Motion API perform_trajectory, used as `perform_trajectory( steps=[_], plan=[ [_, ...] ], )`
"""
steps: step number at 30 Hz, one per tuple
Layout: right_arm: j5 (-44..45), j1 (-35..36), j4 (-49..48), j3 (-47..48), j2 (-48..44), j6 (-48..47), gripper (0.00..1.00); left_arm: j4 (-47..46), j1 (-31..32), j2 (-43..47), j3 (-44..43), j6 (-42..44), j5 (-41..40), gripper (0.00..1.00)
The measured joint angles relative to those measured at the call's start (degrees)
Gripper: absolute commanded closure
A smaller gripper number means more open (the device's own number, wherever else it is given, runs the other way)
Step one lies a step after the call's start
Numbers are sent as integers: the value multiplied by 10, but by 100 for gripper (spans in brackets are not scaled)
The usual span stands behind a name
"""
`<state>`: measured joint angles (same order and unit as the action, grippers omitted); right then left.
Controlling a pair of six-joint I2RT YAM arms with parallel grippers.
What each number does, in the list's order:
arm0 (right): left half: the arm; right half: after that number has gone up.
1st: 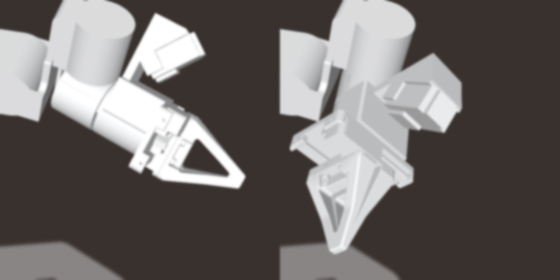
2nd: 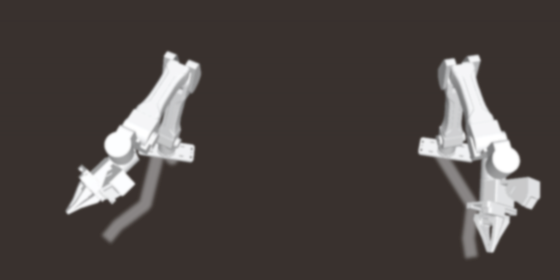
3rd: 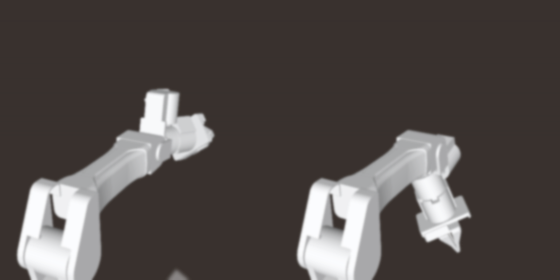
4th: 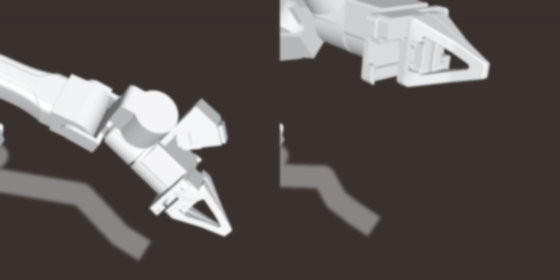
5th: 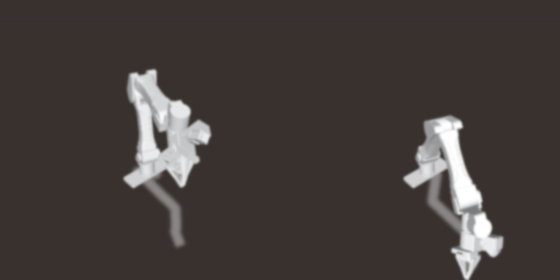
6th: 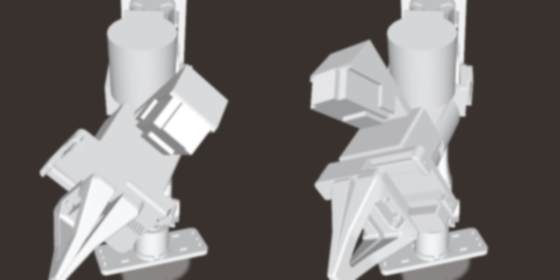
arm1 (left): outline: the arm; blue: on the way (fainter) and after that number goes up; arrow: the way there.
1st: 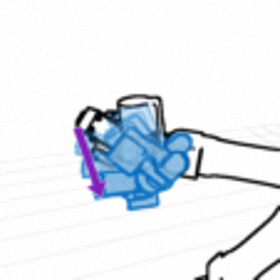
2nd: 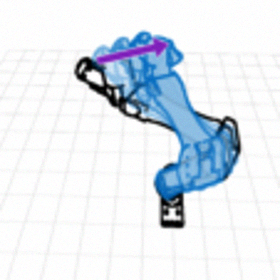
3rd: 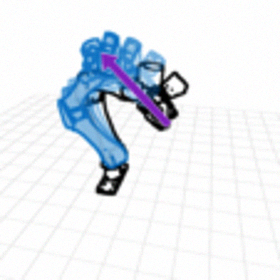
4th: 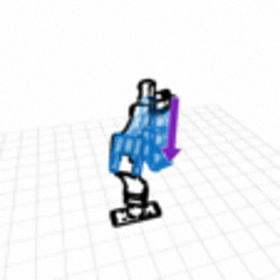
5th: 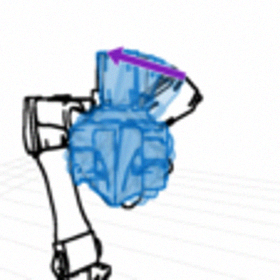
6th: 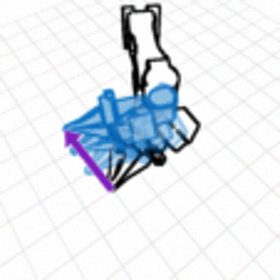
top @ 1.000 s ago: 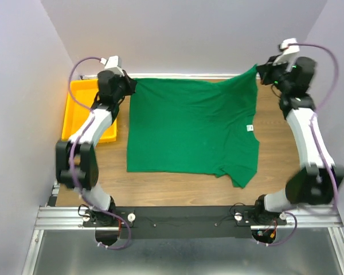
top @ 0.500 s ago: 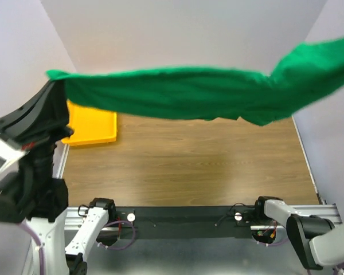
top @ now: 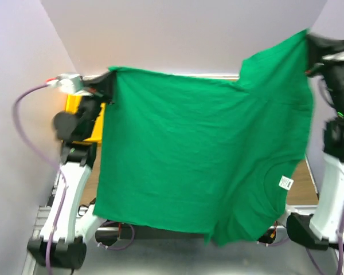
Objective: Fold and stack the t-shirts
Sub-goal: Flatten the tshirt out
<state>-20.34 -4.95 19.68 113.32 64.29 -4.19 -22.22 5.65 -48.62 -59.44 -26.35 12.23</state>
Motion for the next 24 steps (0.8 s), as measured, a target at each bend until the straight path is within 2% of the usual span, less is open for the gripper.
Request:
perform_trajectory(
  steps=[5,7,10,13,16,20,24],
  plan=[
    [-1,0,-69,-276,16,-15,99,-19,0,-163,81,-3,0,100],
    [-1,0,-117,-387,42,-22,99,-24,1,-242,80,-2,1,100],
    [-1,0,-181,-492,103,-29,99,-24,2,-365,46,0,5,100],
    [-1,0,-233,-516,191,-31,99,-3,6,-507,-42,3,11,100],
    [2,0,-283,-513,286,-32,99,28,11,-603,-127,7,12,100],
    [19,0,-306,-482,371,-32,100,75,14,-678,-211,16,5,100],
    [43,0,-325,-449,400,-30,99,112,15,-710,-273,24,-2,100]
  ],
)
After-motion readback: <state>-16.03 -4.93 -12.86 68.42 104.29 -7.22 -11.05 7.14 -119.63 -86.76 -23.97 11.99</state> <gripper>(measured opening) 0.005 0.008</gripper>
